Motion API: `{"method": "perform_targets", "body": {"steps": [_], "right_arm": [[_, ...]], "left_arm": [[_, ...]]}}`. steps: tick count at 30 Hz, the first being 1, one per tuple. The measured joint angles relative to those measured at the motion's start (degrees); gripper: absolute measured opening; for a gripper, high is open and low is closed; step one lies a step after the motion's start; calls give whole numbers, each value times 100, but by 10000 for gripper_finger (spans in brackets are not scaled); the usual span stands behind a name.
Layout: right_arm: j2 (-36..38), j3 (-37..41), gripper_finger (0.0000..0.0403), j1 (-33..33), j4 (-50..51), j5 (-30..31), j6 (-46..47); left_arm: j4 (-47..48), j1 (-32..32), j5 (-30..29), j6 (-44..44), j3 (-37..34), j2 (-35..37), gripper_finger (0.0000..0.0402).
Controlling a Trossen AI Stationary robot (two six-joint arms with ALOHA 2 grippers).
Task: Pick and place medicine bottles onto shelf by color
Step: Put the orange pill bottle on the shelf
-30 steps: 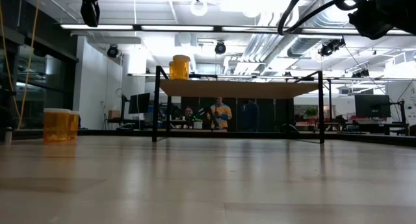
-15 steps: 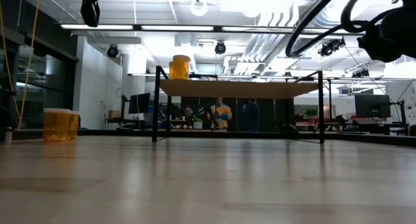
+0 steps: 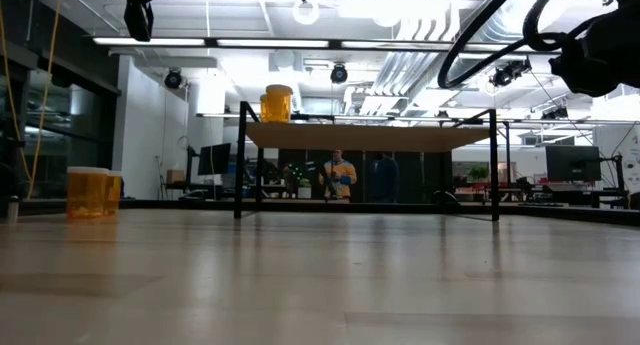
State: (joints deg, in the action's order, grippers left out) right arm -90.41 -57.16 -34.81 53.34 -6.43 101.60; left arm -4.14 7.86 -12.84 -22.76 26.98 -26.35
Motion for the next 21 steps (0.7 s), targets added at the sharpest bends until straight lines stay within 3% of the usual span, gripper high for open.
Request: {"method": "perform_targets", "body": {"steps": [5, 10, 15, 21], "right_arm": [[2, -108, 200, 0, 66, -29, -194], [6, -863, 207, 110, 730, 158, -1023], [11, -2288, 208, 651, 1441, 1006, -2866], [-64, -4048, 208, 1942, 1547, 1873, -5084]], "left_arm": [[1, 0, 0, 0, 0, 1, 0], [2, 0, -1, 79, 0, 0, 0], [0, 0, -104, 90, 0, 2, 0], [0, 0, -39, -116, 0, 0, 0]]}}
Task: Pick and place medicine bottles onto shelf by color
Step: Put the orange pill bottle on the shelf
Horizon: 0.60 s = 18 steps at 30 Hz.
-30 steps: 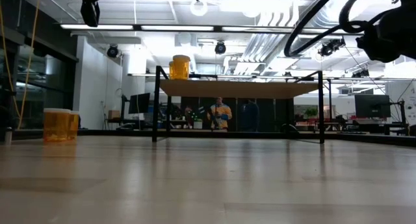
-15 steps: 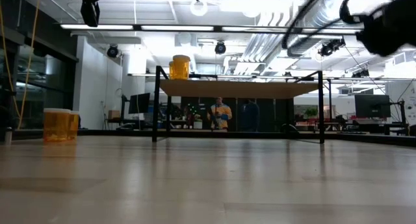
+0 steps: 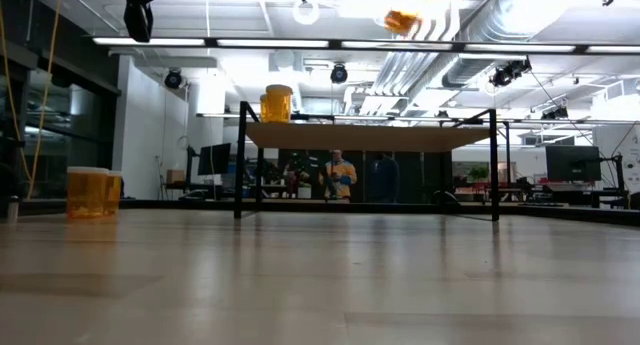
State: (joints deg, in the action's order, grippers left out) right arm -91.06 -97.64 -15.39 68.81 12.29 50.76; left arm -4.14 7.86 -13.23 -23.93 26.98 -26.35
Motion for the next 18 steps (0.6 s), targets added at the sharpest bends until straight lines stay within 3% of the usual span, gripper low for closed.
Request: {"method": "perform_targets", "body": {"steps": [8, 14, 18], "right_arm": [[-1121, -2003, 209, 1514, 444, 122, -2358], [-2003, -3155, 209, 2037, 902, -21, -3336], [-2202, -3430, 209, 2108, 938, -380, -3799]], "left_arm": [[31, -4, 57, -919, 66, -387, 0], [404, 0, 53, -1082, 880, -1671, 0], [891, 89, -27, -933, 1643, -2604, 0]]}}
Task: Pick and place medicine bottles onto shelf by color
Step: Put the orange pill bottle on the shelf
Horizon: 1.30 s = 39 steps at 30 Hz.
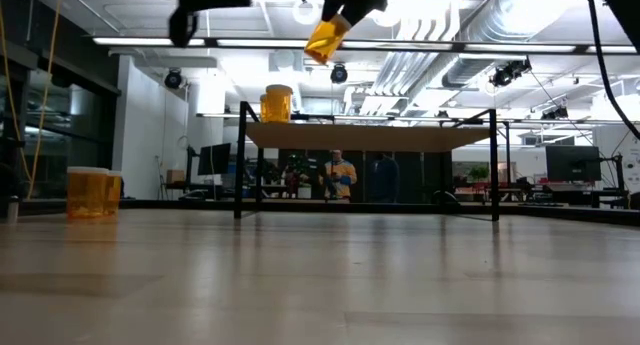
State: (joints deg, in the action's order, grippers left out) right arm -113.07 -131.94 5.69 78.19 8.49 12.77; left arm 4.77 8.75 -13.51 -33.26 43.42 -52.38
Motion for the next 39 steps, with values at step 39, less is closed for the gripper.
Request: {"method": "perform_targets", "body": {"steps": [39], "right_arm": [[-42, 2, 209, 580, -1178, 393, -719]], "left_arm": [[1504, 883, -63, 833, 1502, -174, 0]]}}
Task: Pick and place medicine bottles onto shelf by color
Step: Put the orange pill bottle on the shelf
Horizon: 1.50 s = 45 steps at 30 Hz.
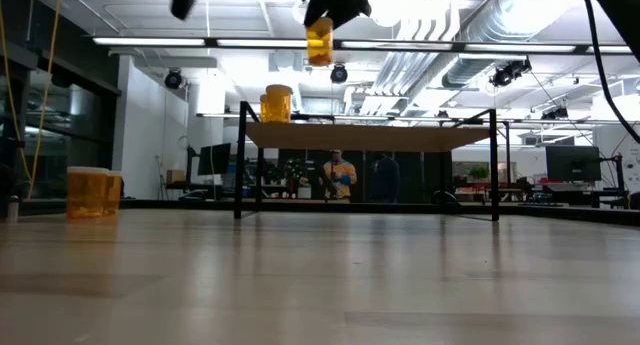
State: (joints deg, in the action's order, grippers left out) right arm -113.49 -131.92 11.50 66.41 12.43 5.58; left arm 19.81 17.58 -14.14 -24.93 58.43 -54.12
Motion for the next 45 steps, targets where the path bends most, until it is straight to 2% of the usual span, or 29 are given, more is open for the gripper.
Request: {"method": "perform_targets", "body": {"steps": [5, 10, 20, 36, 45], "right_arm": [[-237, -2, 209, 395, -611, -4, -65], [-699, 1, 209, 734, -871, 157, -66], [-1273, 7, 209, 1090, -1258, 96, 60], [-1285, 7, 209, 1135, -1395, 90, 298], [-1285, 7, 209, 1135, -964, -111, 368]], "left_arm": [[37, -102, -351, 263, 0, 646, 0], [162, -185, -497, 266, -2, 923, 0], [271, -277, -502, 260, -7, 847, 0], [287, -275, -511, 247, -7, 837, 0], [289, -275, -489, 247, -7, 837, 0]]}}
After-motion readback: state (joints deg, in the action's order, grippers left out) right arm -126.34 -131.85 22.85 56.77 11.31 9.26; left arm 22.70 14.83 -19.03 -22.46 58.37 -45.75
